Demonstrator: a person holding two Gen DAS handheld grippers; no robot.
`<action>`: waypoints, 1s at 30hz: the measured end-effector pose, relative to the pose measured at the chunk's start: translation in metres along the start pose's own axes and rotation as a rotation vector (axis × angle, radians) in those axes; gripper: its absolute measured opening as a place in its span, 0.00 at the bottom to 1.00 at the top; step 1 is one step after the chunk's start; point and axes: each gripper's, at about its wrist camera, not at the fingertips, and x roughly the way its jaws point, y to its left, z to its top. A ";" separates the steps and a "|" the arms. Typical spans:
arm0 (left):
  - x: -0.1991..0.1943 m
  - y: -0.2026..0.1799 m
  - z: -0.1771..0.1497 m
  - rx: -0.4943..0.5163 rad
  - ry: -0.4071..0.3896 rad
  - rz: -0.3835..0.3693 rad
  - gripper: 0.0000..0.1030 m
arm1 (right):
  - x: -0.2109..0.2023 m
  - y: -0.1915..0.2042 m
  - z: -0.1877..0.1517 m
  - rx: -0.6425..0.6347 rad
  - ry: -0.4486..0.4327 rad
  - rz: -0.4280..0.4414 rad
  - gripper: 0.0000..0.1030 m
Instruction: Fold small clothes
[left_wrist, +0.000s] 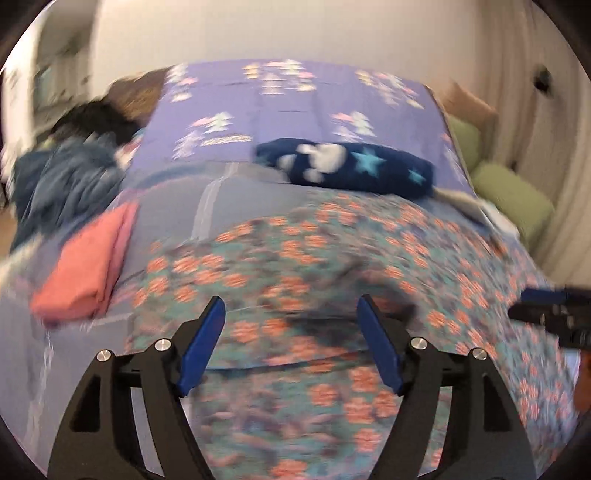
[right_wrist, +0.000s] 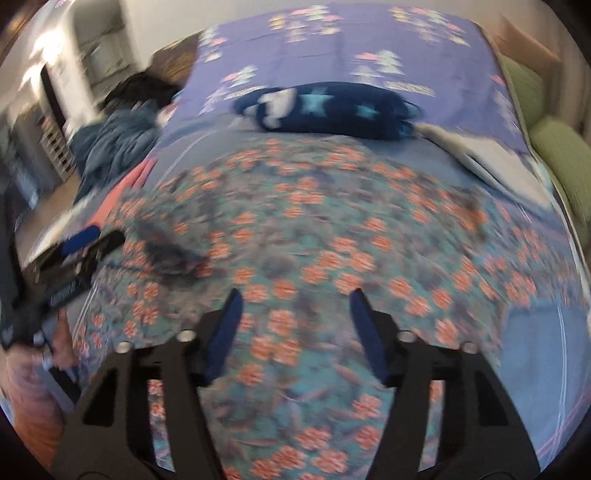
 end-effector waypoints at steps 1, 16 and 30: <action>0.002 0.011 -0.001 -0.050 -0.001 0.020 0.72 | 0.003 0.014 0.003 -0.055 0.000 0.007 0.51; -0.003 0.071 -0.003 -0.240 -0.026 0.015 0.77 | 0.089 0.139 0.051 -0.467 0.065 -0.025 0.04; 0.013 0.057 -0.009 -0.087 0.078 0.114 0.99 | 0.026 -0.113 0.022 0.486 -0.026 0.034 0.07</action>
